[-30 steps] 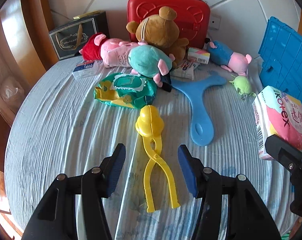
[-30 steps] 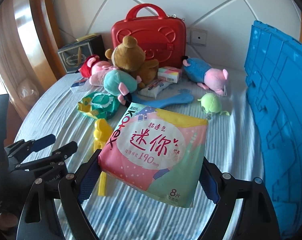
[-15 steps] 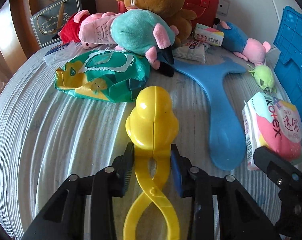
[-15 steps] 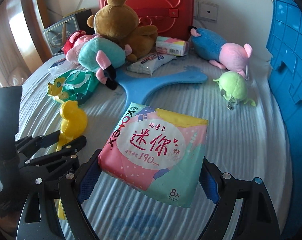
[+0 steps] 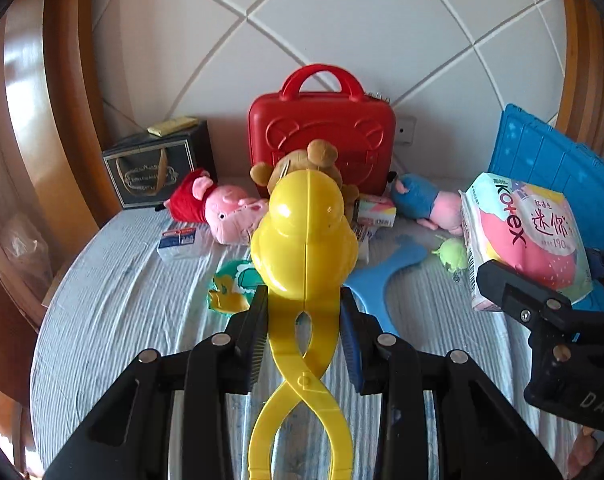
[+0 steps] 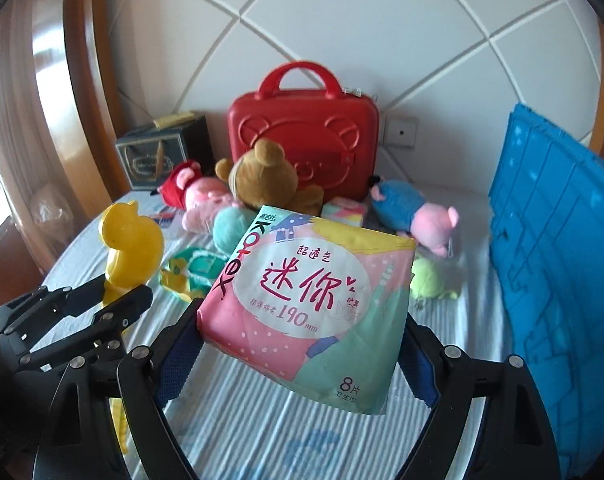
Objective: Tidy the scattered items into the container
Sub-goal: 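Carry the yellow clip with the left tool while the right tool carries the Kotex pack to the crate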
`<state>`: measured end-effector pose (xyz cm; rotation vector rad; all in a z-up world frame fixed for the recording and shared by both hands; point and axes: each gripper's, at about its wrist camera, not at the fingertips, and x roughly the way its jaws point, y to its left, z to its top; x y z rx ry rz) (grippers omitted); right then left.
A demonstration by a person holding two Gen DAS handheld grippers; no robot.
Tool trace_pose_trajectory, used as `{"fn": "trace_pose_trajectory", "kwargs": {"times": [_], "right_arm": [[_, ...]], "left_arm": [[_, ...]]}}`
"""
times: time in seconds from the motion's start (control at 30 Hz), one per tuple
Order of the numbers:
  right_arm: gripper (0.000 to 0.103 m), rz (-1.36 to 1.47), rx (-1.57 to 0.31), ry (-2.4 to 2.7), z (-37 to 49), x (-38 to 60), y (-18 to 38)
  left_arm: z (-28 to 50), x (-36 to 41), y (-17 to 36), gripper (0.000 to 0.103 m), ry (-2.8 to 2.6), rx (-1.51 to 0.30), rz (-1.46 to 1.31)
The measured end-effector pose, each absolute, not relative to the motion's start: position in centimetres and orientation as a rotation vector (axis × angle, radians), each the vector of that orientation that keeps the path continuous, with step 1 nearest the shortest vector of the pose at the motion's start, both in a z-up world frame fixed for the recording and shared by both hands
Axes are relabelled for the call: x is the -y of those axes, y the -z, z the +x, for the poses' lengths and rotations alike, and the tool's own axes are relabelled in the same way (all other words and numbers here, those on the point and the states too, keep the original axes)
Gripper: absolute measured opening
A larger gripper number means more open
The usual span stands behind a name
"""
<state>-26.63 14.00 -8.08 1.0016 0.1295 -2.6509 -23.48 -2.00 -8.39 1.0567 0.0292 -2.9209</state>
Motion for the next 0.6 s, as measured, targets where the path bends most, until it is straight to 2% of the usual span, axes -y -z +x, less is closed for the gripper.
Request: {"fn": "trace_pose_trajectory", "kwargs": {"times": [0.27,0.6], "right_arm": [[0.087,0.802,-0.132,2.824,-19.9,-16.9,-1.9],[0.087,0.713,-0.085,3.029,-15.5,-28.2,-6.6]], "left_arm": [[-19.6,-1.7,0.8,0.032,3.097,-0.002,0.884],[-17.5,-14.4,-2.9,0.032,3.274,0.034,0.844]]}}
